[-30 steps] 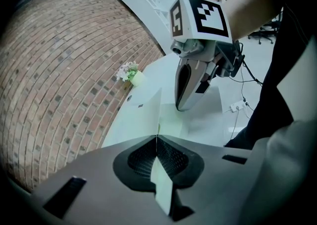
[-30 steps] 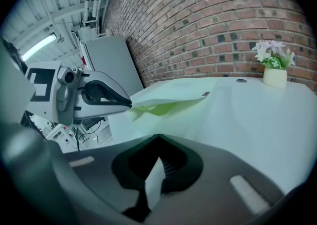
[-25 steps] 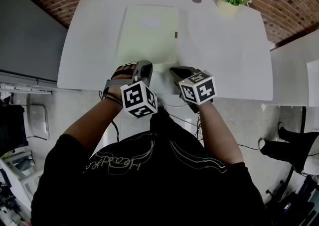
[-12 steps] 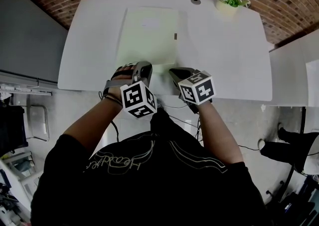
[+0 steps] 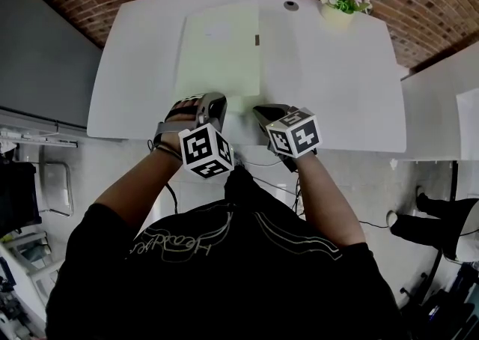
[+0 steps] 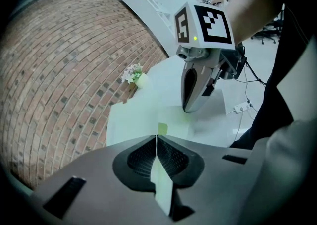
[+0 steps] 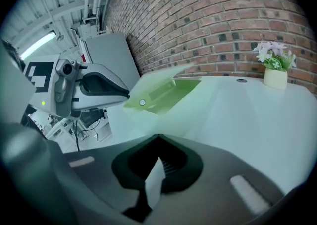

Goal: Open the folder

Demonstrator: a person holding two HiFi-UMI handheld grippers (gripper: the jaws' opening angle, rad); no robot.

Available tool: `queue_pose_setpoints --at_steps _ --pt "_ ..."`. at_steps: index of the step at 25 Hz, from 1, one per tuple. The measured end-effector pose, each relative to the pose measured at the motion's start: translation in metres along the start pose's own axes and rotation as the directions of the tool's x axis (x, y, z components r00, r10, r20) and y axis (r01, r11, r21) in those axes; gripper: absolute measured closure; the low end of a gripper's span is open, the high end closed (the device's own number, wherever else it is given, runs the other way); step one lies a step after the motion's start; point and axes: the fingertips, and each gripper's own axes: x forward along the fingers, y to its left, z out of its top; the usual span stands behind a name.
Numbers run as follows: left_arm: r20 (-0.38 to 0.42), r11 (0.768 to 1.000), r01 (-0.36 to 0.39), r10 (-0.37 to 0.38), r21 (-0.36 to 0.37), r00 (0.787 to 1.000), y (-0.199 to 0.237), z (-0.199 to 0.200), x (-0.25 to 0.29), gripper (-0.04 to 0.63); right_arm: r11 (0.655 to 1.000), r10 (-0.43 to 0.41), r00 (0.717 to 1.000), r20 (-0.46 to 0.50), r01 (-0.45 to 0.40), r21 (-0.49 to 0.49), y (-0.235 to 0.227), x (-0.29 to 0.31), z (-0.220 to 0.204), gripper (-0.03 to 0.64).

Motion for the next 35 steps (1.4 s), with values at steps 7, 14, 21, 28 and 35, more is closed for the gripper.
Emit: queue_pose_setpoints --at_steps 7,14,21,28,35 --pt "0.010 1.000 -0.007 0.008 -0.022 1.000 0.011 -0.002 -0.012 0.586 1.000 -0.011 1.000 -0.012 0.011 -0.008 -0.003 -0.001 -0.002 0.615" --pt "0.016 0.998 -0.031 0.032 -0.052 0.999 0.016 -0.009 -0.020 0.586 0.999 -0.035 0.999 -0.028 0.034 -0.022 -0.004 -0.001 -0.004 0.615" --pt "0.027 0.990 -0.086 0.089 -0.114 0.996 0.030 -0.018 -0.034 0.586 0.998 -0.056 0.997 -0.050 0.055 -0.023 -0.004 -0.004 -0.011 0.615" --pt "0.023 0.971 -0.146 0.153 -0.188 0.988 0.044 -0.029 -0.047 0.586 0.997 -0.075 0.995 -0.072 0.073 -0.025 -0.004 -0.008 -0.017 0.615" --pt "0.023 0.938 -0.181 0.196 -0.294 0.980 0.059 -0.039 -0.055 0.586 0.997 -0.075 0.994 -0.076 0.074 -0.021 -0.006 -0.014 -0.020 0.615"
